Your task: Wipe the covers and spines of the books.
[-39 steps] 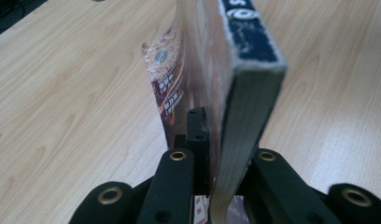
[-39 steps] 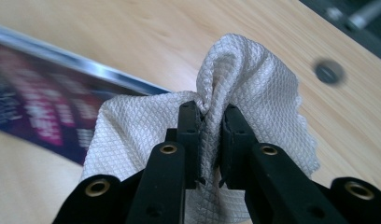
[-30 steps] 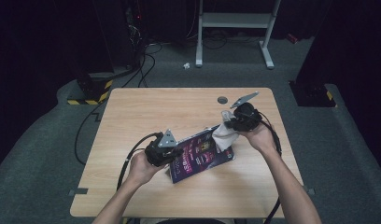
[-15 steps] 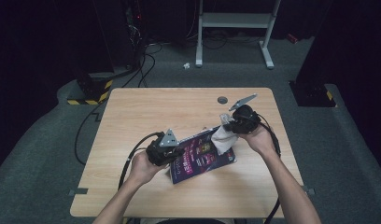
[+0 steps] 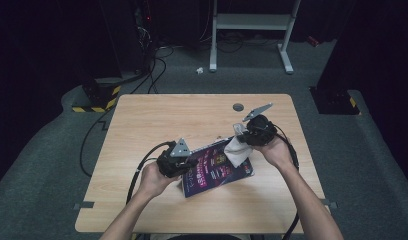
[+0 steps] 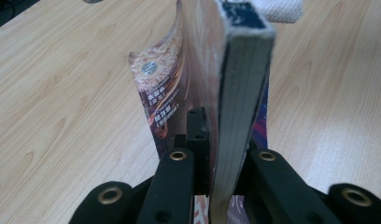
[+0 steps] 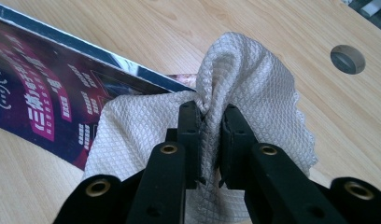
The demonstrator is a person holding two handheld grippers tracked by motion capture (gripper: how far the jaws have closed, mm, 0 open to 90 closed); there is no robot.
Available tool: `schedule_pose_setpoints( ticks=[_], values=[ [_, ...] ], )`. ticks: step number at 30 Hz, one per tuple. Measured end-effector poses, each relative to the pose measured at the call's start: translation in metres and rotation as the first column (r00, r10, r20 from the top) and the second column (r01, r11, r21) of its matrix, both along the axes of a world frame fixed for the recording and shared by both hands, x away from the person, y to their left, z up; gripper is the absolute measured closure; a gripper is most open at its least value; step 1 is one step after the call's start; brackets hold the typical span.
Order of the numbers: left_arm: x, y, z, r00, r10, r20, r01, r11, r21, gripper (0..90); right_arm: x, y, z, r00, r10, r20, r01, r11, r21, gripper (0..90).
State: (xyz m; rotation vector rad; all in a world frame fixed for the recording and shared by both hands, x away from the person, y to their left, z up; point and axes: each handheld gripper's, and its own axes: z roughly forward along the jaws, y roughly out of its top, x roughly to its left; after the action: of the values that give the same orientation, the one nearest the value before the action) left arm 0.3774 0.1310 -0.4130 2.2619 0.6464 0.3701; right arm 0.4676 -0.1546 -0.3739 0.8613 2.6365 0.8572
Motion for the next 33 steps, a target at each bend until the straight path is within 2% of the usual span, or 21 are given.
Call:
schedule_pose_setpoints(
  ticks=[1, 3, 6, 8, 9, 10, 12, 13, 15, 16, 18, 19, 20, 23, 26, 28, 29, 30, 31, 33],
  values=[
    [0.000, -0.001, 0.000, 1.0000, -0.002, 0.000, 0.002, 1.0000, 0.002, 83.9, -0.002, 0.001, 0.000, 1.0000, -0.001, 0.005, 0.001, 1.0000, -0.006, 80.1],
    [0.001, -0.001, -0.001, 1.0000, 0.001, -0.004, -0.001, 1.0000, 0.000, 83.9, -0.009, 0.012, 0.002, 0.9986, 0.047, 0.023, -0.047, 0.9989, 0.000, 80.1],
    [0.001, 0.000, -0.001, 1.0000, 0.003, -0.006, -0.003, 1.0000, 0.001, 83.9, -0.027, 0.037, 0.010, 0.9855, 0.160, 0.055, -0.162, 0.9867, 0.019, 80.1],
    [0.000, 0.000, -0.001, 1.0000, 0.002, -0.005, -0.002, 1.0000, 0.002, 83.9, -0.032, 0.043, 0.012, 0.9783, 0.196, 0.066, -0.198, 0.9801, 0.016, 80.1],
    [0.000, 0.000, -0.001, 1.0000, 0.001, -0.004, -0.001, 1.0000, 0.003, 83.9, -0.033, 0.044, 0.013, 0.9761, 0.204, 0.075, -0.205, 0.9788, 0.002, 80.1],
    [0.000, 0.000, -0.001, 1.0000, -0.001, -0.004, 0.001, 1.0000, 0.003, 83.9, -0.030, 0.042, 0.012, 0.9783, 0.196, 0.067, -0.197, 0.9803, 0.009, 80.1],
    [0.001, -0.002, 0.000, 1.0000, 0.001, -0.005, -0.001, 1.0000, 0.000, 83.8, -0.022, 0.032, 0.010, 0.9888, 0.138, 0.057, -0.138, 0.9904, -0.007, 80.1],
    [0.001, -0.002, 0.000, 1.0000, -0.001, -0.004, 0.001, 1.0000, 0.001, 83.9, -0.018, 0.026, 0.008, 0.9929, 0.111, 0.043, -0.111, 0.9938, 0.006, 80.1],
    [0.002, -0.004, -0.001, 1.0000, -0.003, -0.006, 0.003, 1.0000, -0.003, 83.9, -0.017, 0.024, 0.007, 0.9942, 0.102, 0.035, -0.103, 0.9945, 0.021, 80.1],
    [0.002, -0.004, -0.001, 1.0000, -0.003, -0.008, 0.003, 1.0000, -0.003, 83.9, -0.021, 0.028, 0.008, 0.9924, 0.113, 0.050, -0.113, 0.9936, 0.006, 80.1],
    [0.003, -0.004, -0.002, 1.0000, -0.005, -0.007, 0.005, 1.0000, -0.001, 83.8, -0.028, 0.038, 0.011, 0.9835, 0.170, 0.061, -0.172, 0.9846, 0.032, 80.0],
    [0.003, -0.005, -0.002, 1.0000, -0.003, -0.007, 0.003, 1.0000, -0.001, 83.8, -0.035, 0.047, 0.014, 0.9740, 0.213, 0.078, -0.216, 0.9758, 0.033, 80.1],
    [0.003, -0.004, -0.002, 1.0000, -0.003, -0.008, 0.002, 1.0000, -0.002, 83.8, -0.039, 0.053, 0.016, 0.9679, 0.236, 0.086, -0.240, 0.9702, 0.035, 80.1],
    [0.003, -0.004, -0.002, 0.9999, -0.002, -0.012, 0.002, 1.0000, -0.008, 83.8, -0.052, 0.074, 0.024, 0.9421, 0.320, 0.100, -0.326, 0.9445, 0.044, 80.1],
    [0.002, -0.003, -0.002, 1.0000, -0.007, -0.007, 0.007, 1.0000, -0.001, 83.9, -0.054, 0.077, 0.025, 0.9320, 0.347, 0.105, -0.353, 0.9348, 0.041, 80.2],
    [0.001, -0.003, -0.002, 1.0000, -0.006, -0.004, 0.006, 1.0000, 0.000, 83.9, -0.048, 0.067, 0.022, 0.9427, 0.319, 0.099, -0.322, 0.9463, 0.024, 80.2],
    [0.001, -0.003, -0.003, 1.0000, -0.006, -0.005, 0.006, 1.0000, -0.002, 83.8, -0.042, 0.058, 0.018, 0.9557, 0.279, 0.094, -0.280, 0.9601, -0.002, 80.1],
    [0.001, -0.002, -0.003, 0.9999, -0.009, -0.005, 0.009, 1.0000, -0.002, 83.9, -0.038, 0.051, 0.016, 0.9640, 0.251, 0.087, -0.251, 0.9678, -0.013, 80.1],
    [0.001, -0.002, -0.003, 0.9999, -0.009, -0.005, 0.009, 1.0000, -0.002, 83.9, -0.032, 0.041, 0.012, 0.9748, 0.211, 0.072, -0.210, 0.9775, -0.017, 80.1],
    [0.002, -0.004, -0.003, 0.9999, -0.011, -0.005, 0.011, 0.9999, -0.003, 83.9, -0.024, 0.028, 0.007, 0.9852, 0.164, 0.049, -0.165, 0.9864, 0.000, 80.1]
  ],
)
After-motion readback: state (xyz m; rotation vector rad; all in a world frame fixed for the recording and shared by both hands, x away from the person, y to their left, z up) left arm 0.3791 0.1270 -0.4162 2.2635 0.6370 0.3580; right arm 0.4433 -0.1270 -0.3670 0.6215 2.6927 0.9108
